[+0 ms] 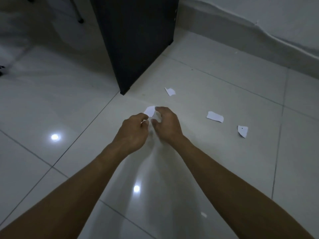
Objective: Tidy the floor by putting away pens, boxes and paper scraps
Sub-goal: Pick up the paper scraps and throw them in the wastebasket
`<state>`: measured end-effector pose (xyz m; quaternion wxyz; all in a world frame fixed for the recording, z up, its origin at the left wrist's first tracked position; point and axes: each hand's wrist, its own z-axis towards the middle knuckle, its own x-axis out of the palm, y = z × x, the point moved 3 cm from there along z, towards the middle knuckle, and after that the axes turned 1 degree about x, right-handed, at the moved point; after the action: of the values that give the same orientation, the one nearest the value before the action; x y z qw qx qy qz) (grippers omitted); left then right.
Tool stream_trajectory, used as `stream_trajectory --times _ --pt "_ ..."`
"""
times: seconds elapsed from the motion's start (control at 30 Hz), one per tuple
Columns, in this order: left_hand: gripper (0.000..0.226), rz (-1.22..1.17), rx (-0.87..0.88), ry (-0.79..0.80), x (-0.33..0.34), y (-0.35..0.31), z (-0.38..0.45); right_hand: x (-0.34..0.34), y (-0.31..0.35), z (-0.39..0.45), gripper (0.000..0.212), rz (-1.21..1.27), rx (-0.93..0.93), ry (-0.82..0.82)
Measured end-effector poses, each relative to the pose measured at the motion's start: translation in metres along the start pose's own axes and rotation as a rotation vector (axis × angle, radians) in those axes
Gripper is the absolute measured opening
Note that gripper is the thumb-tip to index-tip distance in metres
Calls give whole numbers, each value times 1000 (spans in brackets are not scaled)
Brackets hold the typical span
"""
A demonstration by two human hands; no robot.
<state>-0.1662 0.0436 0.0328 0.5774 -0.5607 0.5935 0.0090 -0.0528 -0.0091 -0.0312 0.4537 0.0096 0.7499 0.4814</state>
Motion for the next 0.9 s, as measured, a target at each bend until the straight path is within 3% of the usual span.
stream_trajectory --times 0.1,0.17,0.3,0.37,0.43,0.5,0.6,0.67,0.8,0.9 --pt "35 -48 -18 -6 8 6 9 19 -7 19 53 -286 -157 83" --pt "33 -76 -45 -18 12 11 14 28 -8 21 46 -471 -314 -3" --pt "29 -168 -107 -30 21 22 21 32 -18 6 14 -590 -471 -293" --pt "26 -293 -183 -33 23 26 23 27 -25 0 10 -490 -404 -341" --pt "29 -471 -285 -29 27 26 25 14 -26 -6 10 -126 -149 -314" --pt "23 -680 -379 42 32 25 26 6 -24 -15 8 268 106 -230" --pt "35 -1015 -436 199 41 21 30 0 -12 -24 8 494 142 6" --pt "32 -1141 -473 173 40 18 34 -3 -7 -24 11 511 135 130" --pt "14 -1302 -576 41 29 12 42 -26 -16 14 22 434 146 -184" --pt "13 -1325 -557 88 25 8 42 -30 -27 59 50 90 111 -123"
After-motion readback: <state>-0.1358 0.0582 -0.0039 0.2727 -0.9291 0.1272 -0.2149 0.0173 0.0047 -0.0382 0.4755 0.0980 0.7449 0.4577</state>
